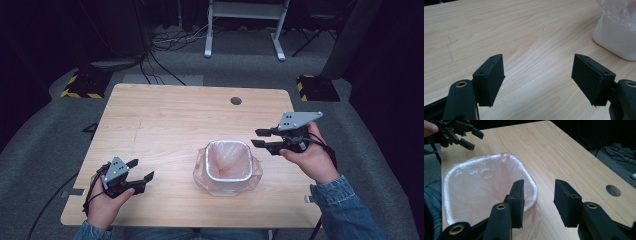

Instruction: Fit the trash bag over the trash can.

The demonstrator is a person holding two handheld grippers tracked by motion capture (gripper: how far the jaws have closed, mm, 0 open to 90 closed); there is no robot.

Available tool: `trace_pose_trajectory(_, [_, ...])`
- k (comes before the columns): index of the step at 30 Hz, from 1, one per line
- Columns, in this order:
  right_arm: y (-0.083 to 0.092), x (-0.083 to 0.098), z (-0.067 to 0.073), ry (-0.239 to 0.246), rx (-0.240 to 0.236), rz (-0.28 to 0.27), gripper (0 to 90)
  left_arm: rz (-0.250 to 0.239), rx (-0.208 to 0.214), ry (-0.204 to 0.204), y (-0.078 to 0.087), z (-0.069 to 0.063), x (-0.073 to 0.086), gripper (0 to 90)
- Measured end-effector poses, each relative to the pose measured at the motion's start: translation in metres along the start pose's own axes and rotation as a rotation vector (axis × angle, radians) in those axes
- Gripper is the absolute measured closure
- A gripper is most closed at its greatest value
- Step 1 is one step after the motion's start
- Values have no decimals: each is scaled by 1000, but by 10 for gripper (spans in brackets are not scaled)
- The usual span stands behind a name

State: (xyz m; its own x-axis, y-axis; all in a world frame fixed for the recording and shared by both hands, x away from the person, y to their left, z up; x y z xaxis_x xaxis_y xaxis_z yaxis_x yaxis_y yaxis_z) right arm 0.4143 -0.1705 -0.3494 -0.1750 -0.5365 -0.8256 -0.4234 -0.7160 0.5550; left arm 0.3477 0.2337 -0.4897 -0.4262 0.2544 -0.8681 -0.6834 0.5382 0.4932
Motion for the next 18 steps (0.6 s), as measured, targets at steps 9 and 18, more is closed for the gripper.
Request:
trace_pose_trajectory(9, [-4, -16, -4, 32, -37, 1, 639, 0, 2, 14, -1, 3, 2, 278])
trace_pose_trajectory(18, [-3, -21, -2, 65, -98, 49, 820, 4, 13, 16, -5, 1, 3, 278])
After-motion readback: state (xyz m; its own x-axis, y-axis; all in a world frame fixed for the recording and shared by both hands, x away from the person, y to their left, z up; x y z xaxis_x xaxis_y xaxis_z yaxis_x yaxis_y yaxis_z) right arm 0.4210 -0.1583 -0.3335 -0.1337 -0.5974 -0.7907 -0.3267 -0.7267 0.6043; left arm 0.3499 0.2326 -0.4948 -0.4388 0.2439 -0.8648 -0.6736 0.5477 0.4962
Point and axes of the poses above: each handheld gripper's, and its own axes: y roughly backward along the jaws, x roughly out of its underside, z roughly to its left, the point moved 6 cm from there along -y, roughly forward along the jaws, and after that the axes turned 2 degrees about x, right-handed, at the moved point
